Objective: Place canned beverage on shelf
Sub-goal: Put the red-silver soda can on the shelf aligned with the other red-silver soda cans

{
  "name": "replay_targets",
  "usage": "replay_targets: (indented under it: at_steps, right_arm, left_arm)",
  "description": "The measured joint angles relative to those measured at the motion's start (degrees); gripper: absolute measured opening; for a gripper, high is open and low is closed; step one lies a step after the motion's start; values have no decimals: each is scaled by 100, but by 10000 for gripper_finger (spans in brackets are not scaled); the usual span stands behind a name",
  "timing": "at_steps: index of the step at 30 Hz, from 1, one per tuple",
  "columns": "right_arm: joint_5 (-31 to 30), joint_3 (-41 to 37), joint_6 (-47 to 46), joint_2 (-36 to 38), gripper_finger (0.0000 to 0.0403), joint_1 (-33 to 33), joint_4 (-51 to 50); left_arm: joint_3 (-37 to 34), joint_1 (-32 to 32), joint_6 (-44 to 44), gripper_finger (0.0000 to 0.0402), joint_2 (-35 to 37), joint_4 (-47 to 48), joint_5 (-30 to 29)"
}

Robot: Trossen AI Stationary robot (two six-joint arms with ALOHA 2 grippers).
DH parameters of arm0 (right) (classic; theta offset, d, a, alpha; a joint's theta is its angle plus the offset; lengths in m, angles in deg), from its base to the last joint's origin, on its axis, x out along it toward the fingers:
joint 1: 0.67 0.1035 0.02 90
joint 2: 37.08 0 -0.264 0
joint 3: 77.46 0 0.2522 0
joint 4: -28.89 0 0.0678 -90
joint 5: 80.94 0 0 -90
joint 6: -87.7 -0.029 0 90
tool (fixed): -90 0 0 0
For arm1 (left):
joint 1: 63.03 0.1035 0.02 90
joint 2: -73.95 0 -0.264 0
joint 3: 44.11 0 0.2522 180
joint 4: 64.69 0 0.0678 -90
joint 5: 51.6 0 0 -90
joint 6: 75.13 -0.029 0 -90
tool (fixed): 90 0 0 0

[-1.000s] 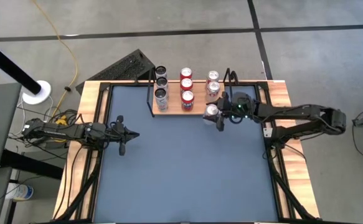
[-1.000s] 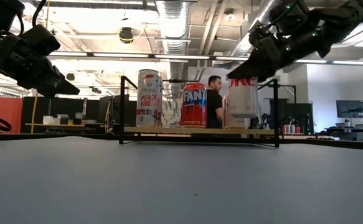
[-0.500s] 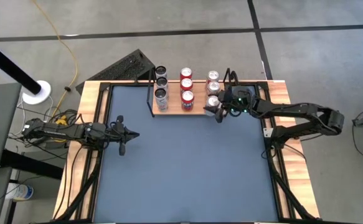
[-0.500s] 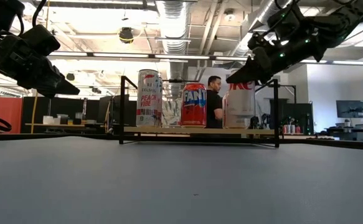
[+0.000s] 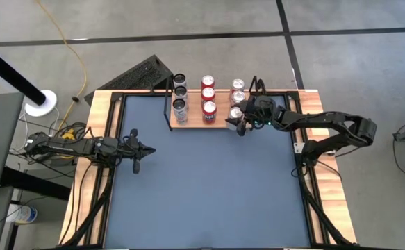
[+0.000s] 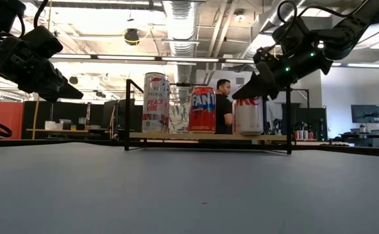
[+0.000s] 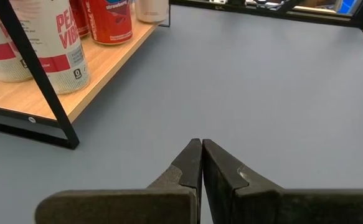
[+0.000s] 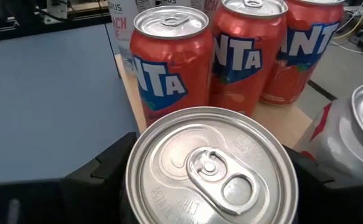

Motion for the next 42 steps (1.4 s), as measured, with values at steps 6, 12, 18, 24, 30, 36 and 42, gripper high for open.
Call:
replay_targets:
  at_steps: [6, 12, 18, 24, 30, 36, 42]
  right_arm:
    - [-129, -2, 53, -9, 283, 0, 114]
    - [-239, -2, 78, -9, 287, 0, 203]
    - [-248, -2, 94, -9, 298, -3, 97]
    - [-249, -2, 187, -21, 306, -27, 68]
    - [-300, -2, 210, -24, 307, -26, 75]
    - [-421, -2, 212, -26, 308, -26, 74]
    - [-423, 0, 221, -26, 308, -24, 63]
  left_arm:
    - [0, 0, 2, 0, -2, 0, -2]
    - [0, 0, 0, 0, -2, 0, 0]
    - [0, 0, 2, 0, -2, 0, 0]
    - [0, 0, 2, 0, -1, 0, 0]
    - [-2, 0, 2, 0, 0, 0, 0]
    - [0, 2, 2, 0, -2, 0, 0]
    - [0, 0, 2, 0, -1, 0, -1]
